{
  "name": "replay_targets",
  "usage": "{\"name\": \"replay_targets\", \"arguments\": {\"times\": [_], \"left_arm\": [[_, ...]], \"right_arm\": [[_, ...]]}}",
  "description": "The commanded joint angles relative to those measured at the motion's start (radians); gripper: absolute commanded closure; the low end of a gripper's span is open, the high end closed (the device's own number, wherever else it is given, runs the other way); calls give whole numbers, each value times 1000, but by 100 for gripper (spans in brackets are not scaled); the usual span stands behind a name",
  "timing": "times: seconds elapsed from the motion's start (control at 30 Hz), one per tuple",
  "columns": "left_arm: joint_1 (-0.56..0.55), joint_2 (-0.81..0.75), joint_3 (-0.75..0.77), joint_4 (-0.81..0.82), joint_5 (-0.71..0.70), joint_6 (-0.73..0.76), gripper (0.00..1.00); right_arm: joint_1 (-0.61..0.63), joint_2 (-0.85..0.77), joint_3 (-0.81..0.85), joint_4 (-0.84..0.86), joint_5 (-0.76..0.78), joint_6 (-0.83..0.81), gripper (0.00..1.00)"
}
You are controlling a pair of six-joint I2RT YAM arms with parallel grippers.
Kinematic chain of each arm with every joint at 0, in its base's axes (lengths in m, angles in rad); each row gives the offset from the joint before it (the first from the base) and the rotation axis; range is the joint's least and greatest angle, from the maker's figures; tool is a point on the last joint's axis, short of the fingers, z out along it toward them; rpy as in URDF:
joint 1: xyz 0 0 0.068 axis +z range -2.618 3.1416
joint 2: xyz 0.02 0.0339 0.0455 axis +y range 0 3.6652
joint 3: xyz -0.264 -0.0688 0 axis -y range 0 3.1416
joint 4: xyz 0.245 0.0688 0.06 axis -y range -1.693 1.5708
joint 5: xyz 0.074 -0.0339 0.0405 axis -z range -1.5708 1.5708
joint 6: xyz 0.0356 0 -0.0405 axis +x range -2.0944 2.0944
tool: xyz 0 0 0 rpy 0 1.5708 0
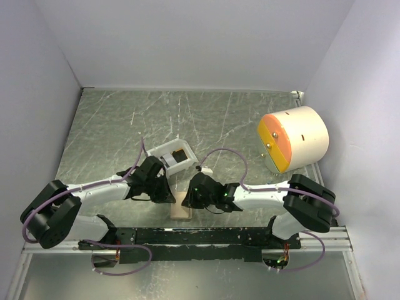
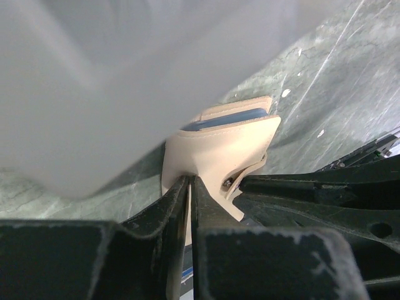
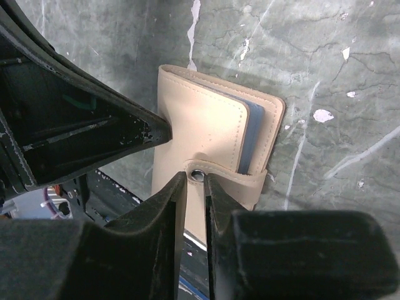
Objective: Put the credit cards into the card holder
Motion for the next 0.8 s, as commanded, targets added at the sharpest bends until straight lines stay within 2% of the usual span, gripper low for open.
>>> {"name": "replay_targets", "arguments": {"times": [0.0, 0.17, 0.3, 0.5, 0.77], "left_arm": [[-9, 2, -27, 6, 13, -6, 82], [-8, 14, -34, 24, 25, -6, 82], [-8, 15, -33, 22, 26, -8, 82], [-9, -3, -29, 10, 18, -9, 82], [-7, 5, -34, 18, 22, -9, 82]], "right_arm": [[5, 30, -4, 22, 29, 14, 82], [4, 48, -2, 47, 26, 12, 83], [5, 45, 13, 3, 46, 5, 84], [4, 63, 54, -91, 74, -27, 96], [15, 131, 119, -183, 75, -55, 95]]}}
